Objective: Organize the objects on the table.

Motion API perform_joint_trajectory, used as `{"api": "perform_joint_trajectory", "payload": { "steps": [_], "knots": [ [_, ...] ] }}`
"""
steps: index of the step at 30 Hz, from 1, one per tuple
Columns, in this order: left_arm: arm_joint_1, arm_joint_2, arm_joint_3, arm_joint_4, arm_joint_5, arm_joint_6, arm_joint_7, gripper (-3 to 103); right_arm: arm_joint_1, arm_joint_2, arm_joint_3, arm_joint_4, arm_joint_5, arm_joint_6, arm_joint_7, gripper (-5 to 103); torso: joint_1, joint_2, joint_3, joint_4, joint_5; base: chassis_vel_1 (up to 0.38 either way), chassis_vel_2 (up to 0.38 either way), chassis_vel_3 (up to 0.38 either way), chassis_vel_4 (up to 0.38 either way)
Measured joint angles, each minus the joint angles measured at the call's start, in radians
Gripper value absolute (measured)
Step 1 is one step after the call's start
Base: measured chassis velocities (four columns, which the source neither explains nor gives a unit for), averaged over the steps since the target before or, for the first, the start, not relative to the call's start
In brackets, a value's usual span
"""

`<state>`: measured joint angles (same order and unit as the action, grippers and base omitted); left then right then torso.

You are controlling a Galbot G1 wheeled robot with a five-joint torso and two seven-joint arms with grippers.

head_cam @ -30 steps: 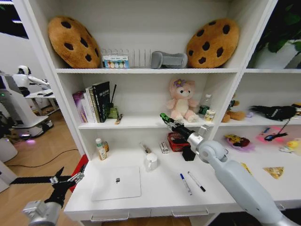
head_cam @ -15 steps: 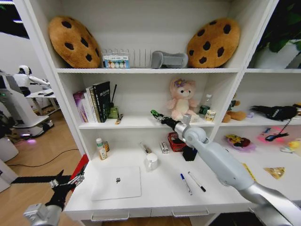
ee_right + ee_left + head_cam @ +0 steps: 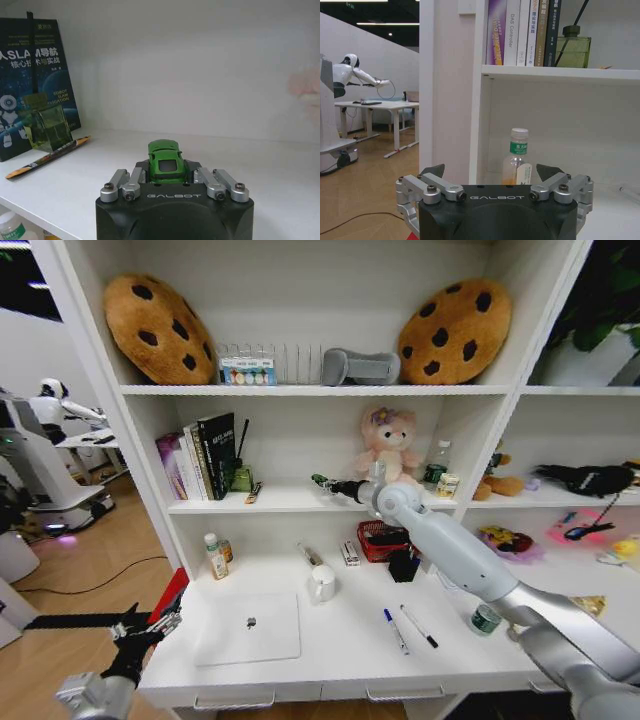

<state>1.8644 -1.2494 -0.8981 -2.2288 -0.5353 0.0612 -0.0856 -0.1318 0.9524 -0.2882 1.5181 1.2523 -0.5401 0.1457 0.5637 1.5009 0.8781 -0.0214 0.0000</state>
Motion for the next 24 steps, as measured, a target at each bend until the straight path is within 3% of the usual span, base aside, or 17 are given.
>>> {"api": "perform_joint_trajectory", "payload": {
  "steps": [14, 16, 18, 20, 22, 24],
  "knots": [
    [-0.012, 0.0, -0.007, 0.013, -0.015, 0.0, -0.001, 100, -0.016, 0.009, -0.007, -0.032, -0.027, 0.005, -0.006, 33, 0.0, 0.0, 0.0, 0.0001, -0.0002, 0.0, 0.0, 0.0, 0.0],
    [-0.012, 0.005, -0.011, 0.013, -0.022, 0.0, -0.003, 100, -0.016, 0.012, -0.009, -0.038, -0.031, 0.005, -0.005, 44, 0.0, 0.0, 0.0, 0.0001, 0.0, 0.0, 0.0, 0.0, 0.0],
    [-0.012, 0.007, -0.012, 0.012, -0.023, 0.0, -0.004, 100, -0.016, 0.012, -0.009, -0.038, -0.032, 0.005, -0.004, 44, 0.0, 0.0, 0.0, 0.0002, 0.0, 0.0, 0.0, 0.0, 0.0],
    [-0.01, 0.012, -0.012, 0.012, -0.025, 0.0, -0.005, 100, -0.019, 0.011, -0.004, -0.037, -0.031, 0.005, -0.003, 60, 0.0, 0.0, 0.0, 0.0001, -0.0001, 0.0, 0.0, 0.0, 0.0],
    [-0.01, 0.012, -0.012, 0.011, -0.025, 0.001, -0.005, 100, -0.021, 0.01, 0.001, -0.034, -0.029, 0.005, -0.002, 60, 0.0, 0.0, 0.0, 0.0001, -0.0001, 0.0, 0.0, 0.0, 0.0],
    [-0.01, 0.01, -0.01, 0.01, -0.024, 0.002, -0.006, 100, -0.027, 0.005, 0.013, -0.019, -0.025, 0.005, 0.003, 71, 0.0, 0.0, 0.0, 0.0, 0.0, 0.0, 0.0, 0.0, 0.0]
  ]
}}
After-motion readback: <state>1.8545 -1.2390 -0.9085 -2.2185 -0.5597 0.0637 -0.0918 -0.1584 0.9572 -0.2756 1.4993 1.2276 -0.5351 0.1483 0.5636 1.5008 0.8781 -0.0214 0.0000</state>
